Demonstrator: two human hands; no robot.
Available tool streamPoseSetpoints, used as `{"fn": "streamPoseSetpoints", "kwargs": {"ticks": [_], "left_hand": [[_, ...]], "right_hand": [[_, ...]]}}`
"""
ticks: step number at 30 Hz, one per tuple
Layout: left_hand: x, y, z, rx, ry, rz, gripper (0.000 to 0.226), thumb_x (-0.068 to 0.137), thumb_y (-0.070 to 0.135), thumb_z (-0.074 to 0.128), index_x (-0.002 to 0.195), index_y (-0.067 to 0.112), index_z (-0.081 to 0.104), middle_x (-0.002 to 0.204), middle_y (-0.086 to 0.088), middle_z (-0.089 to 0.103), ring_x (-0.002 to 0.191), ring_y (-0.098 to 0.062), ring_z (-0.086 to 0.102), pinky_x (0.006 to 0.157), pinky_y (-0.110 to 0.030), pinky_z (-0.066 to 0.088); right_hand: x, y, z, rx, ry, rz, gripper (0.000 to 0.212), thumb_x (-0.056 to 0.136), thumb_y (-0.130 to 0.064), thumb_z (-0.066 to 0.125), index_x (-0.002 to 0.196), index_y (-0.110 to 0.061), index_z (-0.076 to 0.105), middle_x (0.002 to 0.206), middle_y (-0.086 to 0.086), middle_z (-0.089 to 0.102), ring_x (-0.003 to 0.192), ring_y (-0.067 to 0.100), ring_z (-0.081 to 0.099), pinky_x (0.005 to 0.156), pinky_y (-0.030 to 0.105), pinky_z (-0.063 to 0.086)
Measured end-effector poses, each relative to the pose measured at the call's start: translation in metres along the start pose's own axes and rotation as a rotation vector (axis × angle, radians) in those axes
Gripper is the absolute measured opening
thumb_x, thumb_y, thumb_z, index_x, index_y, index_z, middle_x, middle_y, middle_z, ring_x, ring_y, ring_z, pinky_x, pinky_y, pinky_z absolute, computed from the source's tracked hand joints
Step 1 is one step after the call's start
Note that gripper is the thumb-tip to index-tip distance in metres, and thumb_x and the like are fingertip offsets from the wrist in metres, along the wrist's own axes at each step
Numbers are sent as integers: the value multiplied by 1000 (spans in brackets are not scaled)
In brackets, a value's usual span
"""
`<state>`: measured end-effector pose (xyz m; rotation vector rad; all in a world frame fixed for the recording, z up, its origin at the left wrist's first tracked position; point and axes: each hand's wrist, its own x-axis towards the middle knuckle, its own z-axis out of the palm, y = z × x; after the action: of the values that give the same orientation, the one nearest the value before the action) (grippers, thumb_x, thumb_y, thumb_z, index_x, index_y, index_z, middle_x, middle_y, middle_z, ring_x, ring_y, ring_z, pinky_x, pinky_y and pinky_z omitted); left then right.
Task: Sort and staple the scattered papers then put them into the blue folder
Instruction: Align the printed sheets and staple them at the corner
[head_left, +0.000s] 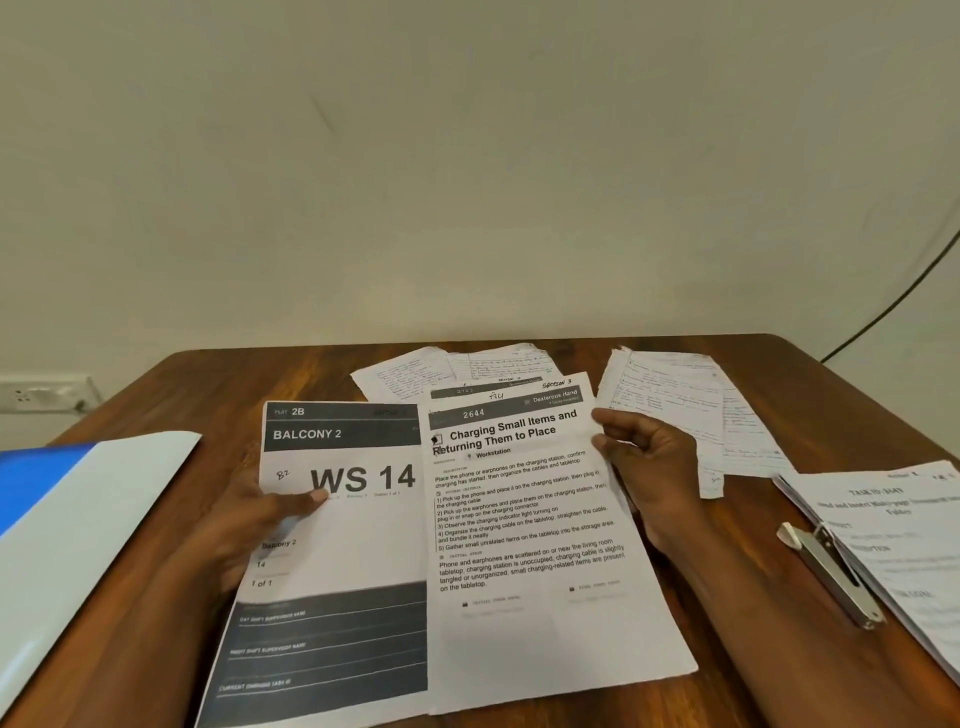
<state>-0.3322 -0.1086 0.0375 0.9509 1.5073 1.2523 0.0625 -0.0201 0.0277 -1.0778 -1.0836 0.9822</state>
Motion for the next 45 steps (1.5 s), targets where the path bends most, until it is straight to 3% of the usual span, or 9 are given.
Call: {"fn": "streamPoseSetpoints", "kwargs": {"ticks": [6,10,17,20,23,29,32,37,45], "left_hand": [[1,-1,-3,-58,0,12,32,83,6,81,111,11,67,101,-16,80,74,-34,79,55,-39,61],[-9,6,-2,-83,-53,37,83,34,31,105,106,9,69,93,-13,81,70,-29,79,50,-35,61],[-12,9,-15,-281,-133,20,87,58,17,102,134,5,62,126,-26,71,104,-49,73,84,-61,61],[-9,7,-15,-311,-150,33,73,64,14,98,129,7,65,122,-26,73,95,-45,76,78,-57,62],[-11,9,-8,-361,-208,22,42,82,1,75,122,9,67,116,-24,75,84,-40,79,67,-50,64],[-11,3,15,-304,-298,-1,50,81,-6,81,126,6,62,124,-27,72,100,-48,74,75,-59,64],[-9,-2,23,-314,-348,-44,96,49,11,105,134,5,59,130,-29,68,107,-52,71,73,-57,65],[-11,-3,42,-239,-253,35,56,73,3,85,125,5,66,121,-24,74,103,-47,74,83,-60,61],[-15,-4,53,-209,-194,102,114,23,44,108,122,8,67,117,-18,77,103,-43,76,71,-48,66]], "right_hand": [[1,-2,-7,-19,13,-36,31,87,6,75,105,-20,79,100,-5,79,92,8,75,76,17,60],[5,-4,-15,-47,21,-28,30,91,6,71,103,-21,78,106,-8,75,99,8,70,84,24,60],[15,1,-30,-21,107,-64,40,95,9,65,88,-28,80,122,0,72,116,10,65,90,12,53],[19,4,-34,-29,118,-83,42,94,9,65,86,-29,82,124,5,74,122,15,65,87,6,52],[14,-4,-27,-84,113,-91,40,94,8,66,88,-29,80,128,3,72,125,17,63,90,10,49],[-1,-13,-8,-76,62,-28,32,97,9,62,97,-19,79,111,-14,69,109,6,62,104,32,51],[-8,-11,3,-72,54,-5,32,96,9,62,98,-18,80,104,-24,68,98,-2,64,97,26,53],[-14,-5,16,-40,6,11,37,96,12,59,101,-18,80,87,-32,73,88,-15,67,78,13,54],[-26,-8,27,62,7,-21,37,97,14,57,102,-16,78,105,-16,75,89,-13,69,69,5,52]]}}
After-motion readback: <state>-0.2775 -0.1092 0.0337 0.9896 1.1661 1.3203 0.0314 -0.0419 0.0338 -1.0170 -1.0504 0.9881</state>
